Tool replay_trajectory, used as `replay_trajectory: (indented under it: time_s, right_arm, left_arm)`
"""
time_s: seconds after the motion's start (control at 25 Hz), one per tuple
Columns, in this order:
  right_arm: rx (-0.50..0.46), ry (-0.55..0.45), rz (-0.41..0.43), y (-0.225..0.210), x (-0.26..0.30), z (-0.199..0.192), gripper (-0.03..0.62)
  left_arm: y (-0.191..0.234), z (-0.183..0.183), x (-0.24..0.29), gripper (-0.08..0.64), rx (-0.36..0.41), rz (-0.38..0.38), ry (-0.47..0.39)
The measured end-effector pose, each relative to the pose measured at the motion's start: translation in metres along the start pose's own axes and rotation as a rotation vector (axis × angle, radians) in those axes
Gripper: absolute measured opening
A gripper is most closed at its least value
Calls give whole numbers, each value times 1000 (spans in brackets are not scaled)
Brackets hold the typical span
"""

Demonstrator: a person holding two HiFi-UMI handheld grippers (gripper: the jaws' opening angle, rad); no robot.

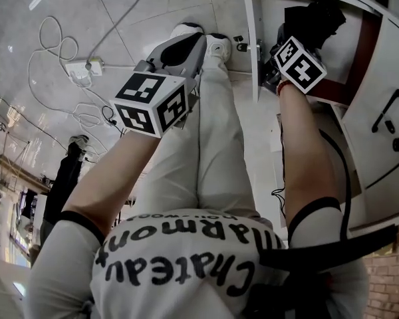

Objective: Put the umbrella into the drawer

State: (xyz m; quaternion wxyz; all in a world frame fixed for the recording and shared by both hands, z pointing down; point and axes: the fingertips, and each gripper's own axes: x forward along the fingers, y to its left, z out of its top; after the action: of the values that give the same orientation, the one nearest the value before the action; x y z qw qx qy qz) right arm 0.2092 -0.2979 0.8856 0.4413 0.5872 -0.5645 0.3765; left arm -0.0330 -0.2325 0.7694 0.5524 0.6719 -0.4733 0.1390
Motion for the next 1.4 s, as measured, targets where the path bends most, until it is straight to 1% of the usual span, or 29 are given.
replay_trajectory:
  time_s: [0.12,0.24,0.44,0.56,0.72,0.84,0.92,1.0,1.12,1.28,1.4]
  right_arm:
    - [10,50,-8,-7,-1,-2,308]
    - [7,85,-15,-14,-4,-5,318]
    - [54,146,-37,-18,-13,-6,331]
    - [52,184,-21,-16,-29,-7,330]
    - [58,213,53,-16,-50,-5,328]
    - [119,262,145,-8,-67,-9,328]
    - [165,317,225,3,-82,-16,328]
    - [175,354,275,10,-102,-20,328]
    - [140,336,291,13,-132,-12,328]
    - [103,275,316,21,-179,11,328]
    - [112,216,350,26,-218,34,328]
  left_arm:
    - [-11,0,-8,15,2,-9,4]
    - [-22,3,-18,15,29,-19,13]
    - [-33,22,-33,15,31,-9,-9]
    - [-49,37,-44,15,38,-12,-29]
    - [-73,61,-61,15,68,-25,-66]
    - [-83,68,-74,15,89,-15,-77]
    - [-89,67,-83,15,110,-7,-58]
    - [-96,64,-94,15,136,-8,-22]
    - [-111,71,-116,15,173,-15,1]
    - [-129,94,-152,15,225,-10,-15]
    - [-148,112,-175,15,253,-22,-33]
